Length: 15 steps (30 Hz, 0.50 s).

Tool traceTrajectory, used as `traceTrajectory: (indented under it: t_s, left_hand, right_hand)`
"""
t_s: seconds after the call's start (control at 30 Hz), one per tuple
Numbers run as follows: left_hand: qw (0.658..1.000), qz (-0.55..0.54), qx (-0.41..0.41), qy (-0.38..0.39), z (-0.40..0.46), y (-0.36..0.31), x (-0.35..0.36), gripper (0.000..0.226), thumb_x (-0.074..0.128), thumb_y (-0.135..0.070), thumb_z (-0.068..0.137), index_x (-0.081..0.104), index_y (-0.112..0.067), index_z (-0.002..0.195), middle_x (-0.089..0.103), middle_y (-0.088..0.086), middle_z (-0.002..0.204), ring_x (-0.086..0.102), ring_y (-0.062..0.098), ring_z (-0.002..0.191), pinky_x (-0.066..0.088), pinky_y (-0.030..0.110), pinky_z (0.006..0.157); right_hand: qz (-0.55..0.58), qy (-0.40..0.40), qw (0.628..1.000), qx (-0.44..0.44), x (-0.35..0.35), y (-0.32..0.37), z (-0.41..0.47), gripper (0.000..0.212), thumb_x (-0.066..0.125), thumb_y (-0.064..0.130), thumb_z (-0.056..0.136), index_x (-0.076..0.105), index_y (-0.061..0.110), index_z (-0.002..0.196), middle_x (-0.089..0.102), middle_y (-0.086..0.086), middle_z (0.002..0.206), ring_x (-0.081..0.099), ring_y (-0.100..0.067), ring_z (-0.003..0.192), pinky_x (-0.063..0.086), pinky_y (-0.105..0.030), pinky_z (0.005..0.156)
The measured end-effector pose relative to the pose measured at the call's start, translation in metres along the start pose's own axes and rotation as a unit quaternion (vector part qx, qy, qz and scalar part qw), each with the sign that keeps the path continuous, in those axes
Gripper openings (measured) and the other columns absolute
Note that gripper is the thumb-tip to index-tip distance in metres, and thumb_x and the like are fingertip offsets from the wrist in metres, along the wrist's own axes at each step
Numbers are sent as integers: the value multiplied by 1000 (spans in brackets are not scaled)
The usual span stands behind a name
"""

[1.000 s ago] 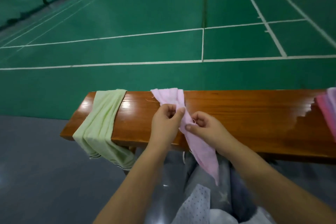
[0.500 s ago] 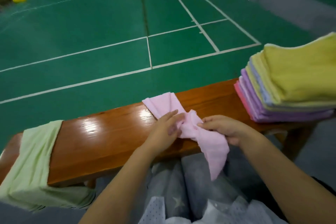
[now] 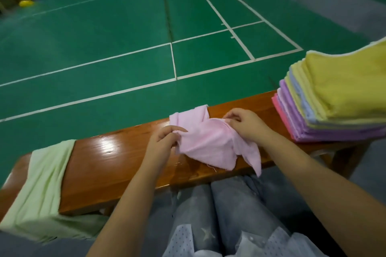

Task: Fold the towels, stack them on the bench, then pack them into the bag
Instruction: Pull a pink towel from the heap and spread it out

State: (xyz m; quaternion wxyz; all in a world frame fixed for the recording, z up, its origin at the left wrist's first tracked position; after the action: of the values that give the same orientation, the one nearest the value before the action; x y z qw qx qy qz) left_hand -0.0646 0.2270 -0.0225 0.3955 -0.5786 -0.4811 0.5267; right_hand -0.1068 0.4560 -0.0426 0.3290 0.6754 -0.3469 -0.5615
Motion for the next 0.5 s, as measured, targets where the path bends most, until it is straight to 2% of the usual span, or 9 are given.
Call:
traceTrajectory:
  t_s: [0.03, 0.1, 0.17, 0.23, 0.33, 0.4, 0.5]
  left_hand:
    - [1000, -7, 1, -9, -2, 0, -5, 32, 46, -3, 92, 73, -14, 78, 63, 10, 85, 55, 21, 80, 48, 32, 68]
    - [999, 1, -16, -37, -6, 7, -16, 28, 46, -5, 93, 71, -12, 84, 62, 16, 92, 54, 22, 77, 49, 28, 60]
    - [995, 13, -66, -79, -9, 25, -30, 25, 45, -6, 94, 69, -12, 91, 62, 14, 93, 57, 22, 76, 51, 26, 54]
    - [986, 20, -114, -122, -13, 47, -43, 22, 46, -9, 94, 67, -12, 100, 66, 10, 96, 62, 23, 80, 56, 31, 62]
    - [976, 1, -147, -161, -18, 74, -54, 22, 47, -13, 95, 64, -12, 109, 65, 4, 100, 62, 19, 90, 57, 33, 75]
    - [974, -18, -153, -167, -20, 81, -51, 18, 47, -16, 97, 64, -15, 105, 63, 0, 100, 59, 15, 90, 52, 29, 71]
    - [976, -11, -140, -168, -21, 84, -48, 14, 51, -20, 97, 64, -19, 98, 63, -5, 97, 58, 12, 89, 50, 25, 67]
  right_hand:
    - [-29, -13, 999, -26, 5, 9, 8, 13, 52, 17, 95, 63, 19, 103, 63, 1, 103, 58, -16, 94, 47, -26, 73]
    - [-99, -35, 993, -61, 16, 21, 21, 18, 53, 15, 94, 62, 15, 109, 62, -5, 111, 58, -23, 100, 49, -35, 84]
    - [-151, -50, 984, -79, 23, 26, 19, 23, 56, 20, 93, 61, 14, 114, 57, -8, 115, 56, -26, 102, 47, -39, 90]
    - [-160, -50, 981, -94, 28, 21, 7, 23, 61, 27, 90, 62, 15, 110, 54, -5, 111, 55, -23, 97, 48, -41, 88]
    - [-224, 22, 973, -53, 37, -10, -20, 29, 67, 40, 84, 65, 22, 107, 52, 2, 115, 52, -18, 102, 47, -34, 91]
    - [-267, 60, 962, 2, 39, -37, -31, 36, 68, 42, 83, 64, 24, 113, 49, 1, 123, 50, -21, 109, 45, -37, 94]
    - [-256, 2, 966, 36, 29, -61, -34, 27, 64, 32, 88, 64, 20, 111, 52, -6, 124, 51, -25, 108, 47, -40, 91]
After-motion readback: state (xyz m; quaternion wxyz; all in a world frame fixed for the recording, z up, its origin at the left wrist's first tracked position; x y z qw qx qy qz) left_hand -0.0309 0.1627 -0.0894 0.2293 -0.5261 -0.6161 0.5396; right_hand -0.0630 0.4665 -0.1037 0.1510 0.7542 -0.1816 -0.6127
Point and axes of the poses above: each hand's wrist, its own z-axis towards the middle knuckle, its own x-axis out of the palm, y = z × x, the point moved 5 cm from there along z, towards the middle knuckle
